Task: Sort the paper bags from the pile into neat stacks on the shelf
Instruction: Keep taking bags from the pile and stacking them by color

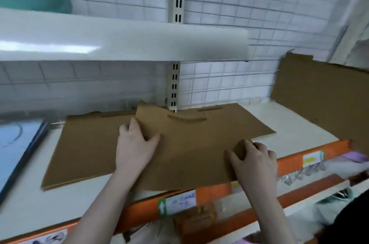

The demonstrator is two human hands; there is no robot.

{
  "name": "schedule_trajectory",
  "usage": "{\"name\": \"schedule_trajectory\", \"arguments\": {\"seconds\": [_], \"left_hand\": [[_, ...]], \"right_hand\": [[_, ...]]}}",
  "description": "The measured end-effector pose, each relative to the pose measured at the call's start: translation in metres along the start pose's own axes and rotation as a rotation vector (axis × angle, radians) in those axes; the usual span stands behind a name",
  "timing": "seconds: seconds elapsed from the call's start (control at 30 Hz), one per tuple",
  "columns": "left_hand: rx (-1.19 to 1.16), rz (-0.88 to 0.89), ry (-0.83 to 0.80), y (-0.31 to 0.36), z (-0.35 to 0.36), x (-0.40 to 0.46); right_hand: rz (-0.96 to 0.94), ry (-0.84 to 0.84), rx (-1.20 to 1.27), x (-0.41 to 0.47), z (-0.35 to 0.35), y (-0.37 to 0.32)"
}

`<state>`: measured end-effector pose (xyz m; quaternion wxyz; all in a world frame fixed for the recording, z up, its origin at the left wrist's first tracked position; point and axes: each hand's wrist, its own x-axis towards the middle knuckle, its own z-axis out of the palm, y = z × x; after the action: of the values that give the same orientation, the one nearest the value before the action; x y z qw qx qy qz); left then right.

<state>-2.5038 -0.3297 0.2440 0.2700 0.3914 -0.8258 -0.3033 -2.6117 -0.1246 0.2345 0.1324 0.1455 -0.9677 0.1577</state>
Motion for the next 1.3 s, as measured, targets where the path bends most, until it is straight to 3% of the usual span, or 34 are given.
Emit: {"name": "schedule_trajectory", "arguments": {"seconds": [0.3,0.5,1.3], "left_hand": [[0.141,-0.153,0.141,0.077,0.119,-0.014],[0.235,-0.175,0.165,0.114,0.16,-0.006],[0.361,-0.271,0.065,0.101,0.198,0.057]], "right_hand": [[-0.171,-0.112,0.022,0.123,0.01,0.108],[-0.196,-0.15,0.088,0.176,0.019,0.148],[-0.288,-0.283,0.066,0.238,0.076,0.122]]}}
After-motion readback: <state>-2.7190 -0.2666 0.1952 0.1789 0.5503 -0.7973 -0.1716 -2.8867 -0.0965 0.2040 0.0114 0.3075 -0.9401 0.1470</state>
